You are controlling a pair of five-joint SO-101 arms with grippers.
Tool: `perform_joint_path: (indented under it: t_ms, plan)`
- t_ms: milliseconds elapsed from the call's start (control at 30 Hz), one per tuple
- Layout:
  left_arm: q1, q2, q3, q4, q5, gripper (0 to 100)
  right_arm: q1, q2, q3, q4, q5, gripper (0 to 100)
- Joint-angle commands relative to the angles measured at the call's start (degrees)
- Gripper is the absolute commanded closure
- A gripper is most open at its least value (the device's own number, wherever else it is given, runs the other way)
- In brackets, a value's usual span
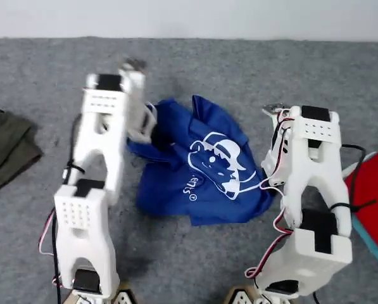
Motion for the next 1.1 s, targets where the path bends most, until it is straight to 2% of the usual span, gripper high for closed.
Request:
perform_joint_path:
  t_ms: [0, 67, 133, 267, 533, 633, 767, 800, 1067]
  plan:
    - [1.85, -10.11, 13.58, 1.93, -1.93, 67, -0.31, -2.95, -0.35, 0.13, -0.18, 43.2]
    - [1.67, -11.34, 18.07, 1.93, -8.0, 67, -0.31, -2.95, -0.35, -0.04, -0.26, 43.2]
    - [0.62, -11.52, 20.79, 1.93, -10.73, 67, -0.31, -2.95, -0.35, -0.13, -0.26, 43.2]
    - [-1.32, -11.43, 21.49, 1.93, -10.64, 67, -0.31, -2.95, -0.35, -0.13, -0.18, 43.2]
    - [0.44, -7.82, 29.32, 1.93, -10.73, 68, -0.4, -2.95, -0.35, -0.22, -0.44, 43.2]
    - [2.02, -3.43, 28.0, 0.44, -10.73, 76, -0.31, -2.95, -0.35, -0.22, -0.44, 43.2]
    - [4.75, 2.99, 23.6, 0.0, -10.73, 97, -0.31, -2.95, -0.35, -0.22, -0.44, 43.2]
    - [5.45, 4.57, 22.73, 0.26, -10.73, 99, -0.31, -2.95, -0.26, -0.22, -0.44, 43.2]
    - [3.69, 7.82, 19.03, 1.76, -10.64, 99, -0.31, -2.95, -0.26, -0.22, -0.44, 43.2]
